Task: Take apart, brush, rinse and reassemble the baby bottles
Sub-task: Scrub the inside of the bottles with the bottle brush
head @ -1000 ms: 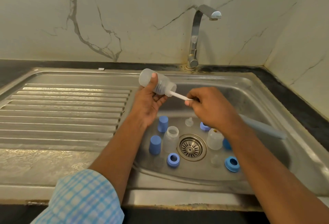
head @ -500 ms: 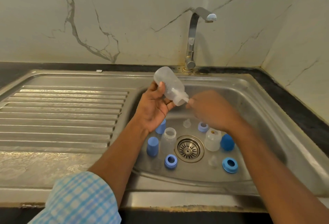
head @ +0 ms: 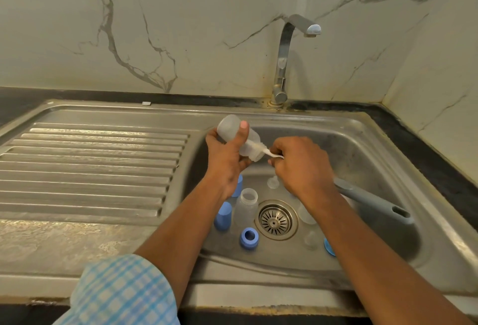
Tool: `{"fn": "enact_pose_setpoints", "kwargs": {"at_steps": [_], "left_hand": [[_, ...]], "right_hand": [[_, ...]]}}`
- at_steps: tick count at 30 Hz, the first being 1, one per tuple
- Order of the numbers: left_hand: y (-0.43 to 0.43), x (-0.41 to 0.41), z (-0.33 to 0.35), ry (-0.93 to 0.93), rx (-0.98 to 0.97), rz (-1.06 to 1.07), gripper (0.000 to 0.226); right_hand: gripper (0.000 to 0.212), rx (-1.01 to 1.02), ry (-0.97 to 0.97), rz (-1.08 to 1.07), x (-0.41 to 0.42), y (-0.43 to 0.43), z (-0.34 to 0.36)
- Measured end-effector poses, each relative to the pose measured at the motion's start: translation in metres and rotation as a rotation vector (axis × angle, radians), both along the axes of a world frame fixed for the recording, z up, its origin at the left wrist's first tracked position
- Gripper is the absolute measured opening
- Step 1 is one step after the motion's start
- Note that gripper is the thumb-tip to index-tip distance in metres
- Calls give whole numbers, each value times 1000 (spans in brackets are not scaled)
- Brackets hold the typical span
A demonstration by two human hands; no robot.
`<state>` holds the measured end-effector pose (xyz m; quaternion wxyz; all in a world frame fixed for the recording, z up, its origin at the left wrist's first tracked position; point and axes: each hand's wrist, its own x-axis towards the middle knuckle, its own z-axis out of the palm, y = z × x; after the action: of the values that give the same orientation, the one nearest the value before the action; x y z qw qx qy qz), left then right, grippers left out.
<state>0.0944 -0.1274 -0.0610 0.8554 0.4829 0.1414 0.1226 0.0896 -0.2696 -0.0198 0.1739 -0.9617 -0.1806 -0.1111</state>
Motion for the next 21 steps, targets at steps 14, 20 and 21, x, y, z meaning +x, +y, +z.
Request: {"fn": "enact_pose_setpoints", "kwargs": {"at_steps": [14,20,21], "left_hand": [[20,-3,10,-215,-352,-167,57],[10,-5,9,-266,-363,-247,45],[10,-4,9,-236,-347,-222,43]], "right_hand": [[21,469,519,196,-5,-32,12],[13,474,204,81,-2,-10,-1],[10,436,148,55,-2,-8,-2]]}}
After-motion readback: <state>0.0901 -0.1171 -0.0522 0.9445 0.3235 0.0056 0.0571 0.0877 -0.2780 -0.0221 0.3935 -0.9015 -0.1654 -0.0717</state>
